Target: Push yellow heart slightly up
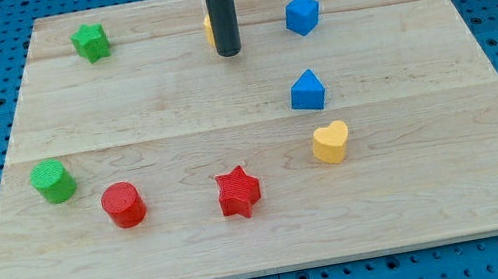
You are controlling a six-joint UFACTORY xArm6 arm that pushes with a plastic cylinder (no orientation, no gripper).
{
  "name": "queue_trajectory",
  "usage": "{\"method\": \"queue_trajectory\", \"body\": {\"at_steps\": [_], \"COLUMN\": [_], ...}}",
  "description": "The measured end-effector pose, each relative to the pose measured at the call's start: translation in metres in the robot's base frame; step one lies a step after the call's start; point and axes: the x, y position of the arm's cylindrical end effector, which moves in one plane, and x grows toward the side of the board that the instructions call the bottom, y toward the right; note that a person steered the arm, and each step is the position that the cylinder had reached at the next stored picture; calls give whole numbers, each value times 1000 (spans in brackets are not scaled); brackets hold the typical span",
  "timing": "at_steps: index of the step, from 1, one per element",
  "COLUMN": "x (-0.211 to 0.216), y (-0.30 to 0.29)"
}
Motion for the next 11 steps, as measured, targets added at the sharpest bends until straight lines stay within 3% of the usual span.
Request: {"method": "queue_trajectory", "body": {"at_steps": [9, 11], "x": [0, -26], "y": [25, -24]}}
